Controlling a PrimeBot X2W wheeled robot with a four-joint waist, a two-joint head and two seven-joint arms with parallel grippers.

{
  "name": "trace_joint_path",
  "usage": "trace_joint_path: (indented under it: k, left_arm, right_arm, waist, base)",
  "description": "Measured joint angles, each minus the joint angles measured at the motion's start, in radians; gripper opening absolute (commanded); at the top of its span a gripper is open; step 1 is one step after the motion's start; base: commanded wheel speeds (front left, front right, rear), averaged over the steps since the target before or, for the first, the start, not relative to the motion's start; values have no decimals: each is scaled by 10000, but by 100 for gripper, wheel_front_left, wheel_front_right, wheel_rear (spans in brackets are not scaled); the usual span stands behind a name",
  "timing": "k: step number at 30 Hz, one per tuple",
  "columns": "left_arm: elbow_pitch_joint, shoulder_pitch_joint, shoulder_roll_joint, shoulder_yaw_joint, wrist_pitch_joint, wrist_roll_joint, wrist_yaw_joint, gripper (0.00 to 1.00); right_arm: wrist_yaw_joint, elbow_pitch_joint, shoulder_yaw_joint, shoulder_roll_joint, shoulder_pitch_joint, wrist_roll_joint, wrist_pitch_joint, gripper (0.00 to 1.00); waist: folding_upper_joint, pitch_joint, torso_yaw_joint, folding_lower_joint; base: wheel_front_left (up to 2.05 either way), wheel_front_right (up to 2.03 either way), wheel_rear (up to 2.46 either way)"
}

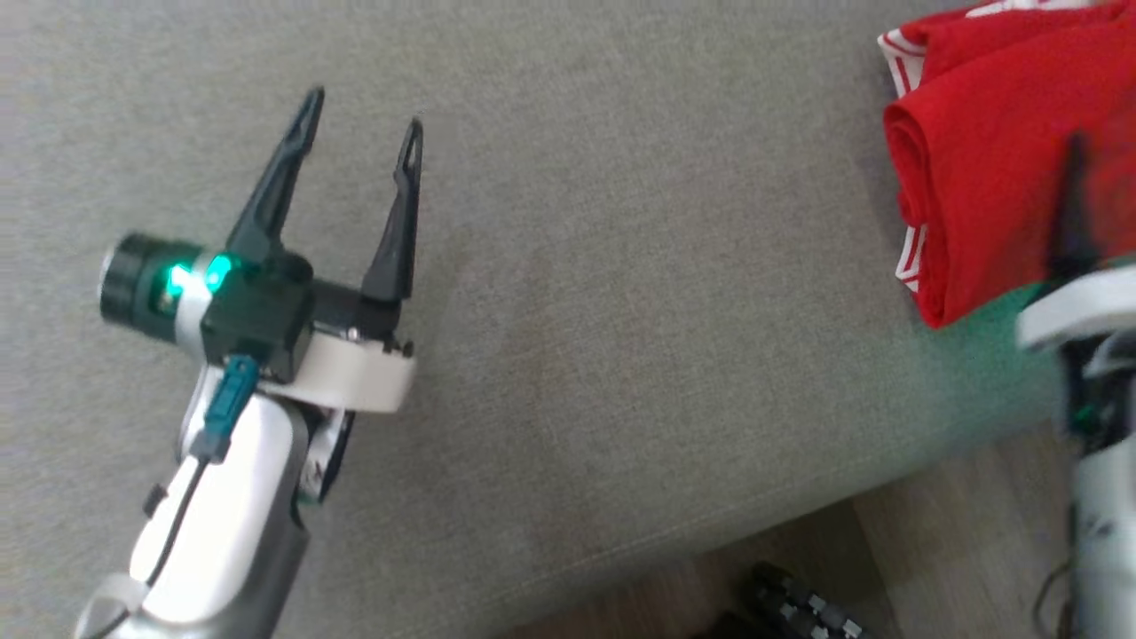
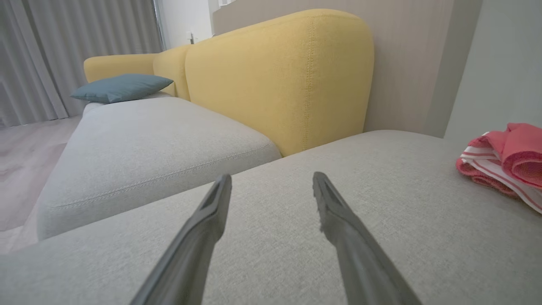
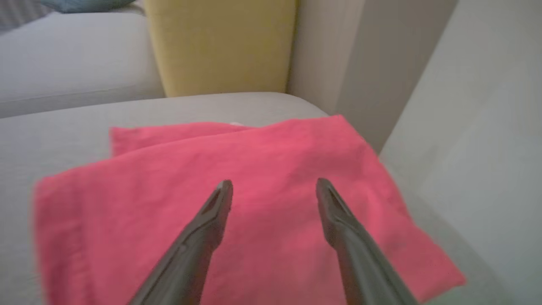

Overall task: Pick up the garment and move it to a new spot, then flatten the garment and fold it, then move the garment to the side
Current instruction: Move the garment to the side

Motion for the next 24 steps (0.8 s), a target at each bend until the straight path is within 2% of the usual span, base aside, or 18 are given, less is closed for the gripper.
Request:
trace_joint_path:
  k: [5,11,19,24]
  left_arm:
    - [94,598,-107,52,0,-224,219,100]
    - [282,1144,-313,190,-31,-506,500,100]
    - [334,2213,-326,917,-46,-777,961,100]
    - [364,2815,-284,1143,-46,-907,1043,100]
  right_arm:
    - [0,-1586,903,568,1220,174,-88,100]
    - [0,-2824,1824,878,2011,207,-128,100]
    - [0,-3544,2303,1089,2617,178,-123,100]
    - [0,-3701,2368,1191,2928,157,-121,100]
  waist:
    - [0,-528,295,0]
    - [0,-1120,1016,0]
    - [0,-1895,2168,0]
    - [0,-2382,2476,-1]
  base:
    - [0,0,0]
    - [0,0,0]
    - [0,0,0]
    - [0,0,0]
